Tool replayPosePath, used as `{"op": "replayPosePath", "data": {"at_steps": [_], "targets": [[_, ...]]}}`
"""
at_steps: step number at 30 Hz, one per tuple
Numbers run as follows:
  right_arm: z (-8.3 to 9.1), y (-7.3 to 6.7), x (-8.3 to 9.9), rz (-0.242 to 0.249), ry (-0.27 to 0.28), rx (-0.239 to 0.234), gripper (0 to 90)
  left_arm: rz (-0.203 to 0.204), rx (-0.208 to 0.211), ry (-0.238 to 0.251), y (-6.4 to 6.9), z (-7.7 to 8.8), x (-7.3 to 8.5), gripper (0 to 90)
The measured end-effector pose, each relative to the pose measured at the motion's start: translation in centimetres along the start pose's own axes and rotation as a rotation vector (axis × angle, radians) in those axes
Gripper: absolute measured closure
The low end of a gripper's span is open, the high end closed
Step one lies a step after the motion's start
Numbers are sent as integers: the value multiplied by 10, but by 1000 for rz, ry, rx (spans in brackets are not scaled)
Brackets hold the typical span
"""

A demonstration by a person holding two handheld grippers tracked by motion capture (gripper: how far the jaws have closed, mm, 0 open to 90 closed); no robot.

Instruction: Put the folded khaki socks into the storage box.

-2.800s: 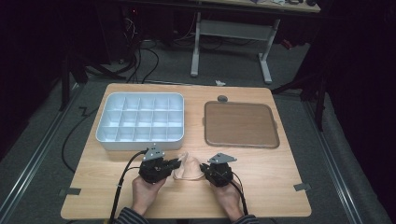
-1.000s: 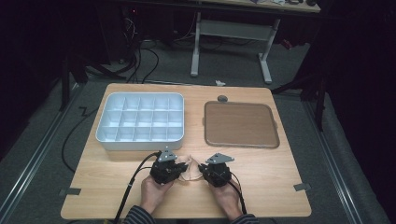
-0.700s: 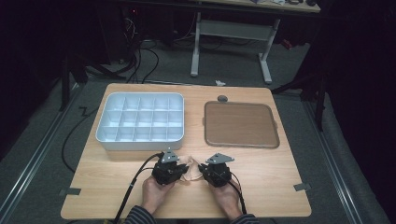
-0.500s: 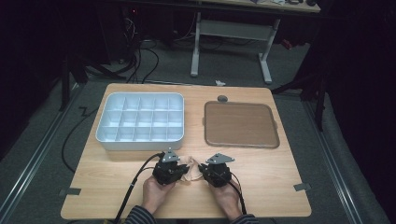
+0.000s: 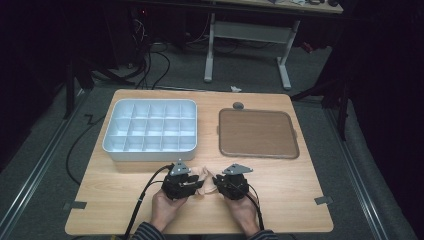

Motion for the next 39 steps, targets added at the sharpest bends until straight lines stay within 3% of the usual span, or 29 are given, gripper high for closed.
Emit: {"op": "replayPosePath", "data": {"at_steps": [13,25,33,39], "targets": [[13,4,-5,-31,58,8,713,22,-9,54,-1,19,-8,575],[26,5,-9,-17,83,15,713,73,-36,101,-16,41,-12,513],[40,5,-15,-3,118,27,719,113,-66,106,-28,47,-9,479],[42,-2,-17,21,130,11,721,152,-101,80,-38,43,0,455]]}}
Point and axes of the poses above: each handheld gripper's, and its own axes: z roughly backward along the jaws, x roughly out of its underside, y roughly to its right, the point moved 9 cm from there along -z, roughly forward along the jaws, and after that the axes turned 15 degrees about z, right-handed, at the moved point
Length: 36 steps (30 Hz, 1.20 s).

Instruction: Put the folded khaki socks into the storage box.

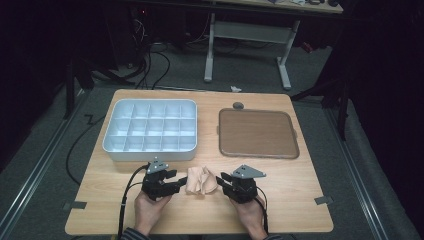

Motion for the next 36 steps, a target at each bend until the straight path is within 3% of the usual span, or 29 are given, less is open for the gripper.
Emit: {"op": "replayPosePath", "data": {"at_steps": [4,9,16,19,27,32,36], "targets": [[-1,-11,-6,14,10,-21,716,3,-23,-27,-3,-8,4,432],[-8,-24,-15,68,-1,-28,712,-11,-65,-43,-5,-19,8,430],[-15,-35,-32,111,5,-19,683,-26,-81,-57,-3,-27,12,423],[-25,-36,-33,134,-27,-13,659,-38,-93,-57,-3,-29,13,419],[-44,-31,-17,126,-108,-12,654,-93,-134,-53,-4,-32,15,406],[-45,-27,-10,144,-130,-1,808,-114,-155,-45,-2,-33,17,401],[-39,-22,-10,144,-104,18,834,-119,-160,-24,-2,-33,18,401]]}}
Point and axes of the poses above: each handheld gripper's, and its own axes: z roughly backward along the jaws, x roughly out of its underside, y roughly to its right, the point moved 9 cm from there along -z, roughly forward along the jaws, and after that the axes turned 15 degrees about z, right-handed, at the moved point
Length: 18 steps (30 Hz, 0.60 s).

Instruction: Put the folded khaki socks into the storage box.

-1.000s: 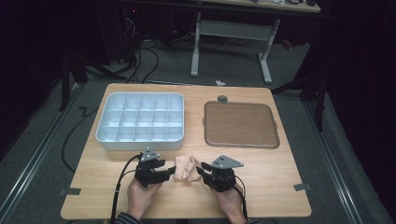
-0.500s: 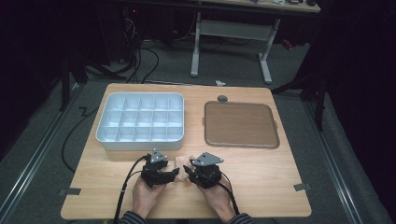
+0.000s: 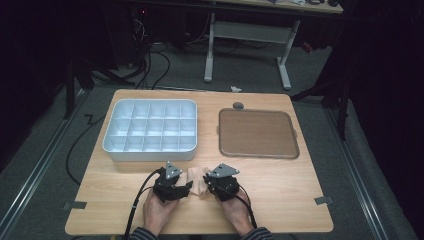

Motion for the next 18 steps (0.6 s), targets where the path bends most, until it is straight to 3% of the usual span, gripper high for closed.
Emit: {"op": "replayPosePath", "data": {"at_steps": [7,13,18], "targets": [[8,8,5,-23,27,31,838,-4,3,37,0,0,2,405],[0,7,24,-39,-7,14,831,-3,5,37,1,0,2,405],[0,7,28,-69,-23,-23,811,-2,12,35,1,0,2,396]]}}
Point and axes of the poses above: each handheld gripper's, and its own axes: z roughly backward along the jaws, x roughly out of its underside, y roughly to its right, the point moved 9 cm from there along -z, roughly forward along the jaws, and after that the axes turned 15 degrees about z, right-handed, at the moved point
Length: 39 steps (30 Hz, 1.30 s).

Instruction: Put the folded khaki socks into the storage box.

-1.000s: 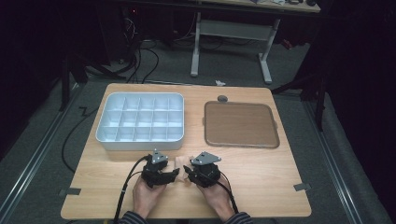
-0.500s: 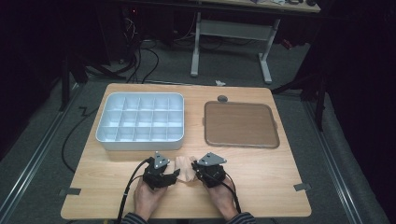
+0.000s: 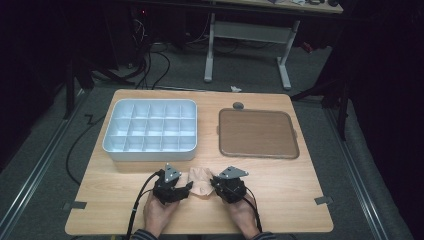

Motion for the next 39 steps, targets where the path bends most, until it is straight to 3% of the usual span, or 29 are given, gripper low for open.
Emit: {"op": "replayPosePath", "data": {"at_steps": [8,23,31,35,39], "targets": [[0,-1,3,-7,18,-11,771,4,6,-1,0,0,0,388],[2,-1,0,-11,12,13,728,24,29,-14,1,-1,-2,374],[6,0,-3,-48,42,-21,630,47,36,-36,-4,4,-3,372],[12,1,-8,-38,54,-5,631,61,49,-43,-5,7,-6,385],[20,2,-17,-35,86,7,713,52,60,-38,-4,11,-17,393]]}}
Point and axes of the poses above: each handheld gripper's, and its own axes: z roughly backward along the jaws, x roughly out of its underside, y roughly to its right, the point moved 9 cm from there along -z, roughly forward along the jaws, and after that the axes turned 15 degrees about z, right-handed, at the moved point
